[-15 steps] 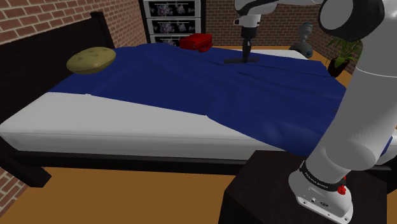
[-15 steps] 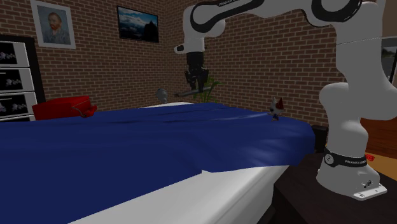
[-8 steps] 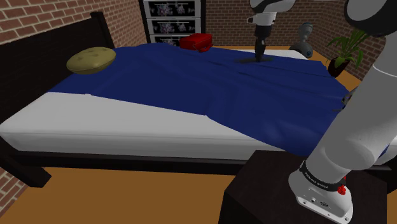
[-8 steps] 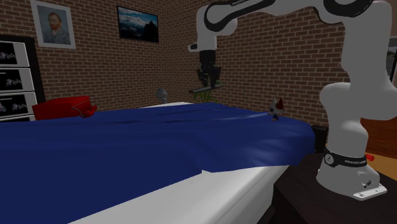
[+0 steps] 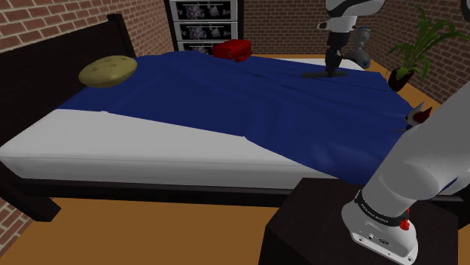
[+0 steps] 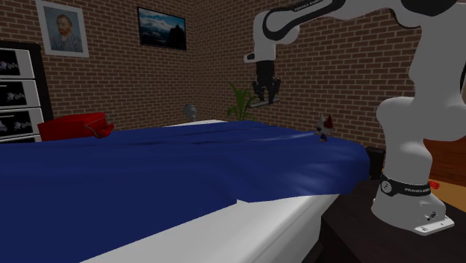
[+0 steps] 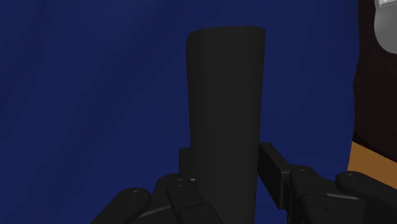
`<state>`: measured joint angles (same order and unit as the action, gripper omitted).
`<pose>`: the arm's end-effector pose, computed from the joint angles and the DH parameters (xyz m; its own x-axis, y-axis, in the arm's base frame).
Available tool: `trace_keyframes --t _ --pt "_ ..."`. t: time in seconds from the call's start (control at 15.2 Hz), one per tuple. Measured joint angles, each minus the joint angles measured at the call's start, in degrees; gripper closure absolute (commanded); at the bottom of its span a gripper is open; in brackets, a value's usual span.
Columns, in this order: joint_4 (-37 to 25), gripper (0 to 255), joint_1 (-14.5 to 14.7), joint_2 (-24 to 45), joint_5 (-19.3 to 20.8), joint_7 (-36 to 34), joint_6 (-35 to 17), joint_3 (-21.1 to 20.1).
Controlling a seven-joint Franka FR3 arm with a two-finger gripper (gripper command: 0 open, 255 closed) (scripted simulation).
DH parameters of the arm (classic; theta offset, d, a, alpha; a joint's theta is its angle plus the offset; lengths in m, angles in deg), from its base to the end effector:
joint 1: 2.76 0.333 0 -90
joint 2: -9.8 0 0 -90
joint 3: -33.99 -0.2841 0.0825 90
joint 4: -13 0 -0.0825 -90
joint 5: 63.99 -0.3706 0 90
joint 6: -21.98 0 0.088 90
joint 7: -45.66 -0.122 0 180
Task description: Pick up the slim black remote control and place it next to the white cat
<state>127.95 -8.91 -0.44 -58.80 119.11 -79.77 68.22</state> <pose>0.3656 -0.3363 0.4703 0.8189 0.5738 -0.0102 0.5713 -0.8167 -0.0810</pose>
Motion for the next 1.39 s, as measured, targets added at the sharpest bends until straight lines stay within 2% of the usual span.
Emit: trace_keyframes --t 0.53,0.99,1.39 --pt "6.3 255 -5.38 -8.81 6.75 6.63 0.66 4.19" --pt "8.12 255 -9.87 -13.76 11.68 13.39 2.07 8.43" --pt "7.43 255 -13.02 -15.36 15.06 20.72 2.54 13.72"
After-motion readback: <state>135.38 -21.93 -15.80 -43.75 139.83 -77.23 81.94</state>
